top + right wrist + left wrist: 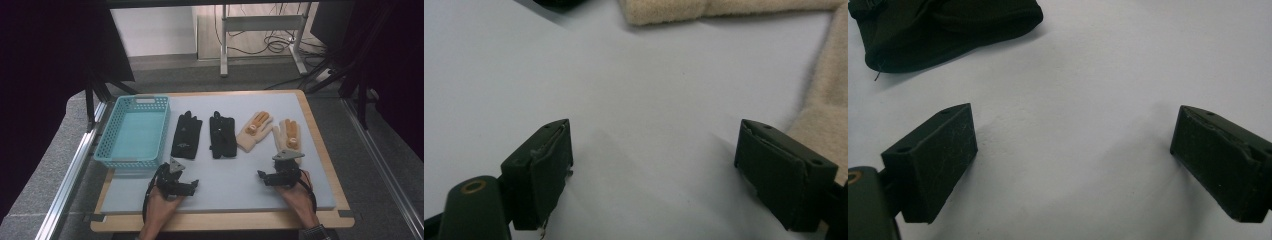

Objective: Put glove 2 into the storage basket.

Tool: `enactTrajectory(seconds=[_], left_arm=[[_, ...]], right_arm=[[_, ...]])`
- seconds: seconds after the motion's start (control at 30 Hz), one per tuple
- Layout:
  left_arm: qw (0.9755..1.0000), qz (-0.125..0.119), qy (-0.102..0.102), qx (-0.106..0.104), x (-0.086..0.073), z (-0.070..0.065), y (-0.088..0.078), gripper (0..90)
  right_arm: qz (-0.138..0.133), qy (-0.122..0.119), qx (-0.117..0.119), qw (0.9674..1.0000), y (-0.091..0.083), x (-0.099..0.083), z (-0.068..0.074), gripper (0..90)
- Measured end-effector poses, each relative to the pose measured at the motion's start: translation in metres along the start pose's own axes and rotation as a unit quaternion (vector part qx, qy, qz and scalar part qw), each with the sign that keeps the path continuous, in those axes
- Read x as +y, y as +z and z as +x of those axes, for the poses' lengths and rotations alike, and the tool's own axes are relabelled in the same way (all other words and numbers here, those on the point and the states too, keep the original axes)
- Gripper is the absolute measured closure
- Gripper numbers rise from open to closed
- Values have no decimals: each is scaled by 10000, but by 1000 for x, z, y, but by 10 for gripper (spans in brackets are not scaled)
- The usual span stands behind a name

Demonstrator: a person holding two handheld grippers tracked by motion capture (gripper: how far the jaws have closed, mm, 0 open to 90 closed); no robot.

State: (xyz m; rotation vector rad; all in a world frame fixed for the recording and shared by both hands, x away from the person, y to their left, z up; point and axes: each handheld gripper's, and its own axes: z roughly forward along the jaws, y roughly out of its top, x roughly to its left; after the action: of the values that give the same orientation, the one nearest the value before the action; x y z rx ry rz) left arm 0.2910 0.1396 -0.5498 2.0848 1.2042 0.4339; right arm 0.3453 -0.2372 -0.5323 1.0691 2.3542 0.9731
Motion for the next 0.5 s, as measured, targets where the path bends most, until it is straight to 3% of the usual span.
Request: enactTrajectory(seconds=[0.5], left_arm=[[10000,0,-1,-1,0,0,0,50]], right_arm=[[-13,23,23,10000,0,2,-1,195]])
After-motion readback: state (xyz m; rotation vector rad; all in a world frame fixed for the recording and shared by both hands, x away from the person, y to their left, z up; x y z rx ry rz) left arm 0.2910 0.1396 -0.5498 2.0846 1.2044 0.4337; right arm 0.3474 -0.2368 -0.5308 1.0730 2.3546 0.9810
